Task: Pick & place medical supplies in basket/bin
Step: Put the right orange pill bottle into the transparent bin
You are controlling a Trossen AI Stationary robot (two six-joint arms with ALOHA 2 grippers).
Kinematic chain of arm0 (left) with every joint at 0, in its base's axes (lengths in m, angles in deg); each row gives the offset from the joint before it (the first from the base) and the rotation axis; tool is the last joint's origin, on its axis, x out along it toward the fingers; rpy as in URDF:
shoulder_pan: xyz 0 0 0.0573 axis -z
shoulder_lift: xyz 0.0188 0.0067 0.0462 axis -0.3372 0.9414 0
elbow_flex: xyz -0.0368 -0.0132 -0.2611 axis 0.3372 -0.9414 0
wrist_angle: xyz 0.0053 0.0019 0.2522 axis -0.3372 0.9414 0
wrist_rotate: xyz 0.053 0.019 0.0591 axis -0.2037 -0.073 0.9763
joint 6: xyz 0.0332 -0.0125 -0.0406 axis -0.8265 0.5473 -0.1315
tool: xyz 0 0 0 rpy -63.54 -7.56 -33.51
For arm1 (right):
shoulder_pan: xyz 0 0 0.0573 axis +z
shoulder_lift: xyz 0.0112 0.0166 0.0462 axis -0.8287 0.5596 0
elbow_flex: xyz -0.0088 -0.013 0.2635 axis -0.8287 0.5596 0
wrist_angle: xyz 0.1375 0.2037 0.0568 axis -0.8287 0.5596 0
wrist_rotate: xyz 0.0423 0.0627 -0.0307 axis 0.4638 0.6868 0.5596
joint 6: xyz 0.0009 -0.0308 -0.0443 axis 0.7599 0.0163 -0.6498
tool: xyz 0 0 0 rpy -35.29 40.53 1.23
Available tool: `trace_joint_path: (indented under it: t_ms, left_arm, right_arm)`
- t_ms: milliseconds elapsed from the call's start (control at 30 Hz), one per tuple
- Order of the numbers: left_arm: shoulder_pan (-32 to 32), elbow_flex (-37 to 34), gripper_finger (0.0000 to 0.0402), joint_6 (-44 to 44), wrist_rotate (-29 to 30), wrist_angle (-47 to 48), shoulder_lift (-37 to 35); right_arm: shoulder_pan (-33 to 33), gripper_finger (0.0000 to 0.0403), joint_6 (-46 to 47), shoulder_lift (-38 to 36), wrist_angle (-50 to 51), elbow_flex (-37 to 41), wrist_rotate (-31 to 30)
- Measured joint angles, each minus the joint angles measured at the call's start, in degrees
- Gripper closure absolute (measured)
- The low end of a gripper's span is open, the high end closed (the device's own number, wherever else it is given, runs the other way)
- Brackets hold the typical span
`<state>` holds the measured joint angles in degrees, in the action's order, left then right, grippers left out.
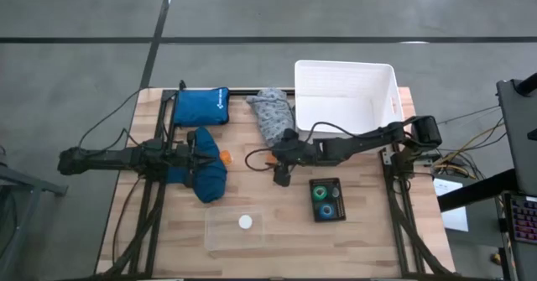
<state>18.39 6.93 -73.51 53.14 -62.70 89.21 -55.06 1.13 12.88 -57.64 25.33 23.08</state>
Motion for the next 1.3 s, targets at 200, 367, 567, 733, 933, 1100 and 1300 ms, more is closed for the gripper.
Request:
trace_joint_path:
  t_ms: [200, 367, 567, 733, 933, 1100, 1300]
  left_arm:
    - [0.00, -0.01, 0.0376, 0.02, 0.00, -0.01, -0.01]
    - [0.00, -0.02, 0.0376, 0.17, -0.02, 0.01, -0.01]
    - [0.00, -0.01, 0.0376, 0.17, 0.00, 0.01, 0.01]
    - [0.02, -0.02, 0.0376, 0.15, 0.00, -0.01, -0.01]
    - [0.01, -0.01, 0.0376, 0.15, 0.00, 0.00, -0.01]
    - [0.00, -0.01, 0.0376, 0.13, -0.01, -0.01, -0.01]
    - [0.00, 0.00, 0.0376, 0.11, 0.00, -0.01, 0.01]
  right_arm:
    - [0.42, 0.0147, 0.50, 0.00, -0.35, 0.43, -0.66]
    - [1.39, 0.0147, 0.37, 0.13, -0.92, -0.97, -0.85]
    - [3.20, 0.0147, 3.03, 0.11, -2.31, -3.00, -2.04]
    - [7.25, 0.0147, 2.21, 0.11, -2.47, -4.75, -8.51]
    - [13.74, 0.0147, 2.26, 0.07, -2.86, -6.49, -21.31]
    - [15.80, 0.0147, 6.74, 0.02, -2.99, -5.96, -27.13]
    - [15.07, 0.0147, 7.63, 2.80, -4.02, -5.45, -28.01]
